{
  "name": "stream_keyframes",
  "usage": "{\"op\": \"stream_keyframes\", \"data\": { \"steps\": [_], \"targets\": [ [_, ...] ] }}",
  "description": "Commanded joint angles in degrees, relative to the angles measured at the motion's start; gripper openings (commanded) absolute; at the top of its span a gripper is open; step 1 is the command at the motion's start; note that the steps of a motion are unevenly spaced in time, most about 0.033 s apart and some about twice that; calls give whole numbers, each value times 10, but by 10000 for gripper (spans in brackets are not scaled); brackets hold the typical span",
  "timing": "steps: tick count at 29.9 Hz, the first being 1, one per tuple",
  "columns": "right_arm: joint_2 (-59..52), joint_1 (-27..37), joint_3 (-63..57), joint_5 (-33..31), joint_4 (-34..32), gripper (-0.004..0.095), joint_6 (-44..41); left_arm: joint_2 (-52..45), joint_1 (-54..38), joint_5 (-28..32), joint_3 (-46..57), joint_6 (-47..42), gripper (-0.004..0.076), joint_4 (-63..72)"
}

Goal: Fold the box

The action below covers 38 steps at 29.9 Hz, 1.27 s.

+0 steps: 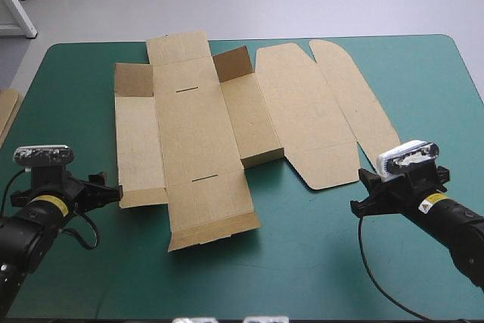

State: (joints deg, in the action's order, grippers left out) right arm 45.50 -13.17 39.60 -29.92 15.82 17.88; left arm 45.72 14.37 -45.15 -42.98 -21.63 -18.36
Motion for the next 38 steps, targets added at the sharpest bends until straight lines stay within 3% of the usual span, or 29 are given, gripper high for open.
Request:
{"op": "stream_keyframes", "data": {
  "steps": [1, 7, 12, 18, 23, 31, 38],
  "targets": [
    [39, 5, 34, 11, 5, 375, 11, 51, -1, 21, -44, -7, 454, -27],
    [85, 5, 42, 12, 6, 374, 12, 128, -110, 24, -78, 31, 454, -9],
    [90, 5, 42, 30, 8, 375, 14, 191, -279, 41, -87, 253, 440, 260],
    [89, 5, 53, 33, 11, 402, 35, 265, -415, -12, -87, 470, 440, 528],
    [89, 5, 68, 30, 11, 424, 35, 340, -444, -41, -87, 571, 441, 646],
    [89, 5, 74, 31, 11, 457, 33, 462, -444, -164, -87, 688, 440, 812],
    [89, 5, 74, 33, 11, 457, 27, 470, -438, -175, -87, 695, 440, 819]
  ]
}}
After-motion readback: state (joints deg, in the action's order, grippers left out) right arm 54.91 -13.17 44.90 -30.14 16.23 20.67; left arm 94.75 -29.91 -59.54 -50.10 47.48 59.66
